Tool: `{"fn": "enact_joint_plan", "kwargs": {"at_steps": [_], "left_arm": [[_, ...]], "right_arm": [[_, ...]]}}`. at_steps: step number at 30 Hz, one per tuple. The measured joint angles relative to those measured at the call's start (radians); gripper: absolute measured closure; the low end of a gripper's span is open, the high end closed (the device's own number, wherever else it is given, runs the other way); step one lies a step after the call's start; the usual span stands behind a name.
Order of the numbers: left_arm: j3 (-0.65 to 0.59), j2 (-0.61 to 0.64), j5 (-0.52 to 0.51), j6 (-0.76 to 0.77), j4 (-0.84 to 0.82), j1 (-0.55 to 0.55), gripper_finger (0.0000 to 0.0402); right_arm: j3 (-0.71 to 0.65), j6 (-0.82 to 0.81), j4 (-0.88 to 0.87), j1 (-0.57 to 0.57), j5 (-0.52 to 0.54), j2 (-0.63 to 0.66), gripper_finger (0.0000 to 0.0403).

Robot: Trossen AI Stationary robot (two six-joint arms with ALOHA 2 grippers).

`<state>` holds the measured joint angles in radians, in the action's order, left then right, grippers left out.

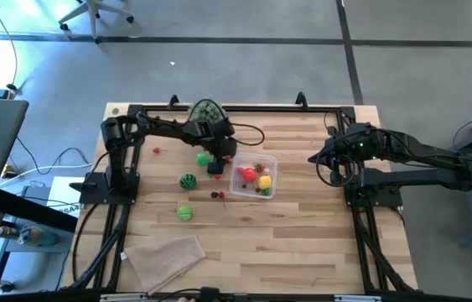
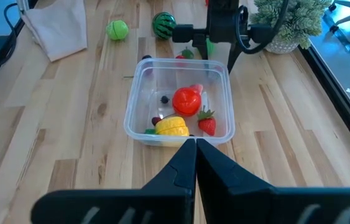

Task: Pick and placing Produce into tupperware
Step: Put the strawberry into the transparent bin

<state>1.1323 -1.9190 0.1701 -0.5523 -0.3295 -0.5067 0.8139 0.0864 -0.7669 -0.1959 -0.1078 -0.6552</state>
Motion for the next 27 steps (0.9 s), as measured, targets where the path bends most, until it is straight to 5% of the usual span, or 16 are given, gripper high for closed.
{"fn": "enact_joint_plan", "kwargs": {"at_steps": [27], "left_arm": [[0.001,-0.030,-0.036,-0.003,0.043,0.023,0.0212]], "right_arm": [[0.000,0.000,0.000,0.000,0.000,0.000,0.0401]]}}
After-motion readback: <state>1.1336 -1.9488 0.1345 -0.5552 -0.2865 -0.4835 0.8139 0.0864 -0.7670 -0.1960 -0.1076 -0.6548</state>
